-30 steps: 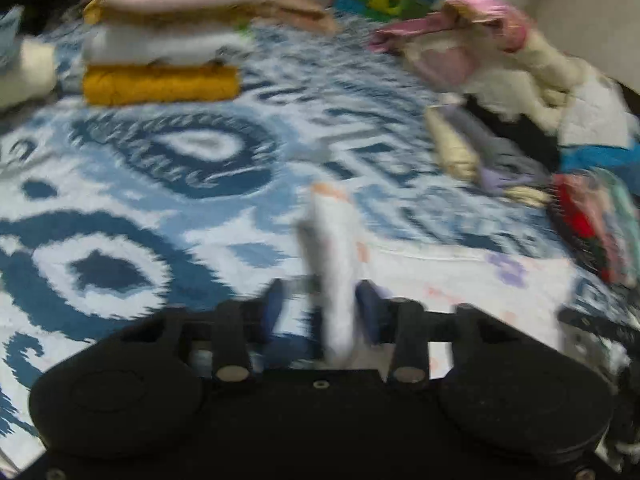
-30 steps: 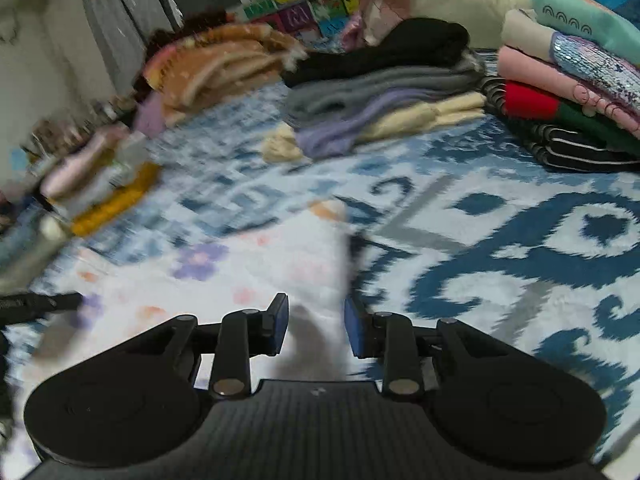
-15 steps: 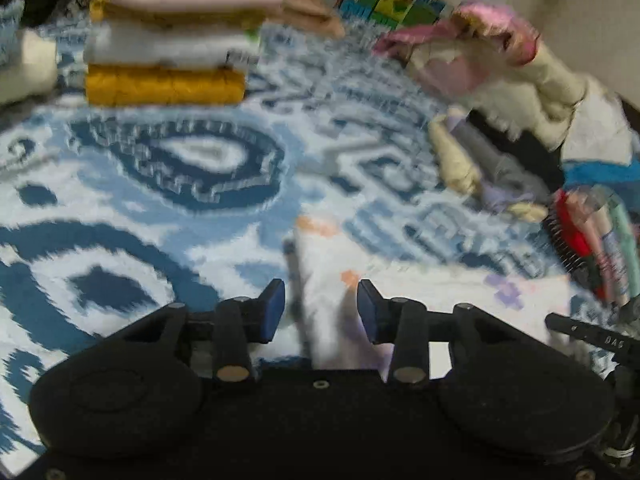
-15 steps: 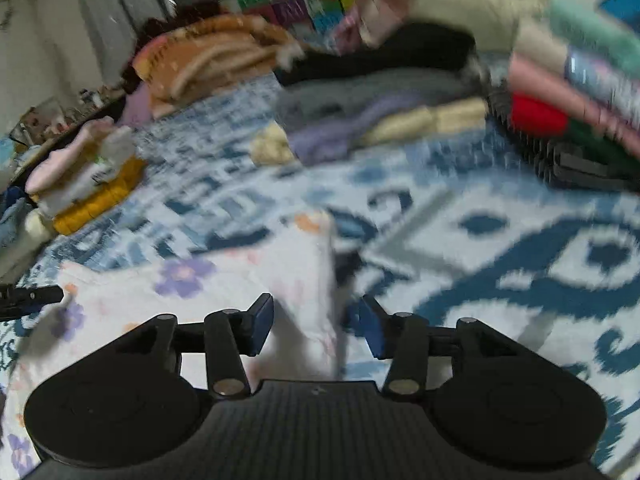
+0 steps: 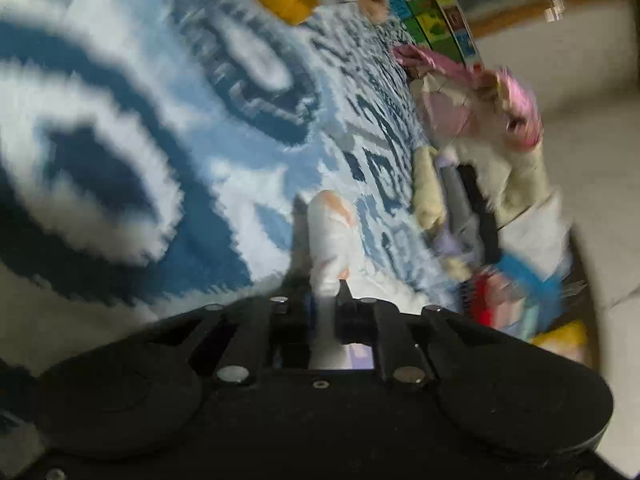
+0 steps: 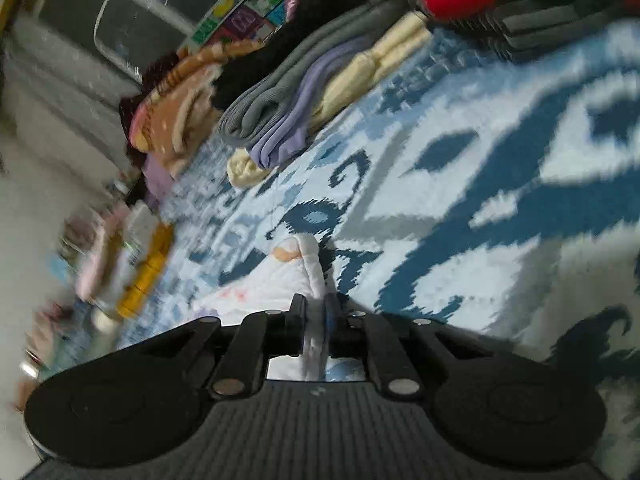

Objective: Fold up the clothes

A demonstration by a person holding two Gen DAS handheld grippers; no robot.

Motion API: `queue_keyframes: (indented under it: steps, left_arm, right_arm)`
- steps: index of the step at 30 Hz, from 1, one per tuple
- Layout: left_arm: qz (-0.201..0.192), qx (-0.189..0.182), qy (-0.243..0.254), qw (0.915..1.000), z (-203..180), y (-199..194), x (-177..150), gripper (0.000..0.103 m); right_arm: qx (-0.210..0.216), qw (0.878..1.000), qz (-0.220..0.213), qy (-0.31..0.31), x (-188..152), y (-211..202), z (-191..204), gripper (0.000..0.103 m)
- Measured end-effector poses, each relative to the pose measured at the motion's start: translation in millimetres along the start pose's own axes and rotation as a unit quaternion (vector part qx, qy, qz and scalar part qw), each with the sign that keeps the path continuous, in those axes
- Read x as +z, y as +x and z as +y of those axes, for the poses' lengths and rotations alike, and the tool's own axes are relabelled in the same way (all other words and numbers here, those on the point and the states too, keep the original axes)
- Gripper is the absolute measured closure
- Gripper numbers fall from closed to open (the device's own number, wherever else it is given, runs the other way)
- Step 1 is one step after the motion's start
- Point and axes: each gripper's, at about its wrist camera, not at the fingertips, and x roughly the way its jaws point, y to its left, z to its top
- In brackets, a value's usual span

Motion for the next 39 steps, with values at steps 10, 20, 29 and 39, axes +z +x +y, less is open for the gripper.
queue_keyframes:
  steps: [10,20,29,39]
  left_arm:
    - [-0.057,0.08,0.277,0.9558,-80.8,-59.8,-59.4,0.081]
    - [-0.018,0.15,0.283,0.9471,-60.7,-40.9,-103.7,0.088]
    - [-0.015,0.187,0.305,0.9335,-64.6,-54.0,-146.6,0.089]
    - [-0.007,0.184,0.293,0.9381,-54.4,-62.8,-147.9,0.079]
  right_arm:
    - [-0.004,0.986,-0.03,-0.163,-15.5,-59.1,48.1,0.071]
    - [-0.077,0.959,0.019,-0.271,-74.3,-58.1,60.4,0.077]
    - [-0.076,0.959,0.032,-0.271,-102.7,-71.2,60.4,0.077]
    - [-0.071,0.966,0.035,-0.245,-102.5,-83.2,62.7,0.075]
